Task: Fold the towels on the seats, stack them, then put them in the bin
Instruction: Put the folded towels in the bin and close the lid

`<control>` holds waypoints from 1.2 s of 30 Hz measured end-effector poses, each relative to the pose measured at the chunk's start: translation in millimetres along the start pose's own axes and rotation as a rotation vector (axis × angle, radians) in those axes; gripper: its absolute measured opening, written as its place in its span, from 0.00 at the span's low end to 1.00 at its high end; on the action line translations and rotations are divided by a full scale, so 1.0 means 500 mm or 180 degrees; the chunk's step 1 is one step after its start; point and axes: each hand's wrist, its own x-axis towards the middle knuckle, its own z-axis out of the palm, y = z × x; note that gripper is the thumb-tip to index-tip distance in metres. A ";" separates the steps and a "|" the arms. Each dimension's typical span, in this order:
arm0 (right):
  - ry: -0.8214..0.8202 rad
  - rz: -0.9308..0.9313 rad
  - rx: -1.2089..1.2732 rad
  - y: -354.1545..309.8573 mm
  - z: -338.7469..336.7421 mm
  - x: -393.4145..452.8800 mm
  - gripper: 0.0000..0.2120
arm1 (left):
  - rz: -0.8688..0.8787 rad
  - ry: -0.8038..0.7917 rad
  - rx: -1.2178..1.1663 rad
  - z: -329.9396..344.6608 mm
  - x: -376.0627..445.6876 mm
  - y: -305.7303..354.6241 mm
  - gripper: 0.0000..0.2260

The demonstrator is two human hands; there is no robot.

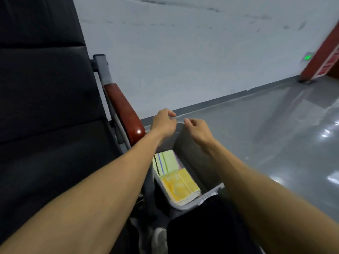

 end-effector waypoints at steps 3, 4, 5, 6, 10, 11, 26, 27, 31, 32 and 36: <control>0.0004 -0.0035 0.0017 0.004 -0.001 -0.010 0.17 | 0.0057 -0.0075 -0.0045 0.010 -0.001 0.002 0.08; 0.0001 -0.0025 0.0037 0.011 0.000 -0.012 0.17 | 0.0040 -0.0136 -0.0069 0.022 0.001 -0.004 0.07; -0.0008 0.0000 0.0051 0.023 0.002 -0.014 0.17 | 0.0021 -0.0203 -0.0092 0.039 0.002 -0.010 0.07; -0.0018 0.0046 0.0065 0.037 0.002 -0.016 0.17 | -0.0021 -0.0259 -0.0105 0.059 0.004 -0.019 0.09; 0.0093 0.0407 0.0036 0.129 -0.008 -0.012 0.16 | -0.0277 -0.0517 -0.0233 0.170 0.021 -0.057 0.09; 0.0141 0.0515 -0.0042 0.160 -0.014 -0.008 0.16 | -0.0319 -0.0583 -0.0252 0.203 0.025 -0.066 0.10; 0.0362 0.1862 -0.0667 0.601 -0.043 0.086 0.14 | -0.0790 -0.1520 0.0204 0.655 0.068 -0.168 0.08; 0.0327 0.1931 -0.0876 0.623 -0.042 0.086 0.13 | -0.0853 -0.1549 0.0182 0.673 0.068 -0.175 0.09; 0.0113 0.2081 -0.1499 0.705 -0.030 0.069 0.13 | -0.1072 -0.1657 0.0057 0.736 0.056 -0.210 0.19; 0.0157 0.2041 -0.1543 0.715 -0.028 0.067 0.11 | -0.1136 -0.1633 0.0002 0.748 0.053 -0.219 0.20; 0.0344 0.1759 -0.1615 0.714 -0.033 0.071 0.06 | -0.1174 -0.1558 -0.0093 0.780 0.041 -0.243 0.12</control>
